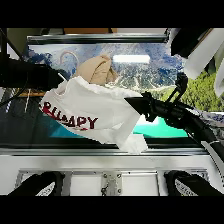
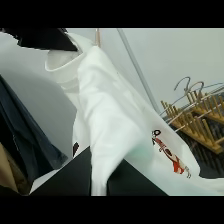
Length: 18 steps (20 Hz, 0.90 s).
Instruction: Fold the clothes and pants, and hang the long-sleeved shirts on hangers.
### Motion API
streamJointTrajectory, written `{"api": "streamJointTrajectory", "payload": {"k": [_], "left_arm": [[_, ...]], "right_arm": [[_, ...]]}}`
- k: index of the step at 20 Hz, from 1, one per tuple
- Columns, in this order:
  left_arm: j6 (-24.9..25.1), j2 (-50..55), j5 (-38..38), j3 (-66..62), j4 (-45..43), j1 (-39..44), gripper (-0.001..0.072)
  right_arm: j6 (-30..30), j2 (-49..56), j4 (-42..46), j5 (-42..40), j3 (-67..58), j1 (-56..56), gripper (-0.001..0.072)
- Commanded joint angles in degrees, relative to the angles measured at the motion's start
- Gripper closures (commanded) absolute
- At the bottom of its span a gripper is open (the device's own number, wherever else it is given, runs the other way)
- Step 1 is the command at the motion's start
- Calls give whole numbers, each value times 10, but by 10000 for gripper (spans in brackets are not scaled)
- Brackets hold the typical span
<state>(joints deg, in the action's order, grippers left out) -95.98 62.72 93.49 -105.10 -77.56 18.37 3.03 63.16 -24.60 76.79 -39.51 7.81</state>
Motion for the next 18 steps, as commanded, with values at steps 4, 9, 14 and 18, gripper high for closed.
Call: {"api": "streamJointTrajectory", "payload": {"k": [4,9,14,18], "left_arm": [[0,-17,24,-20,-24,-10,495],[-1,-61,-8,-20,-24,-59,91],[0,-83,-24,-20,-24,-106,92],[2,-76,-27,-14,-22,-115,682]], "right_arm": [[-2,1,-37,-5,-12,4,702],[-2,1,-38,-5,-12,4,702],[-2,1,-54,-6,-15,2,702],[-2,-30,-50,-77,-68,-47,702]]}}
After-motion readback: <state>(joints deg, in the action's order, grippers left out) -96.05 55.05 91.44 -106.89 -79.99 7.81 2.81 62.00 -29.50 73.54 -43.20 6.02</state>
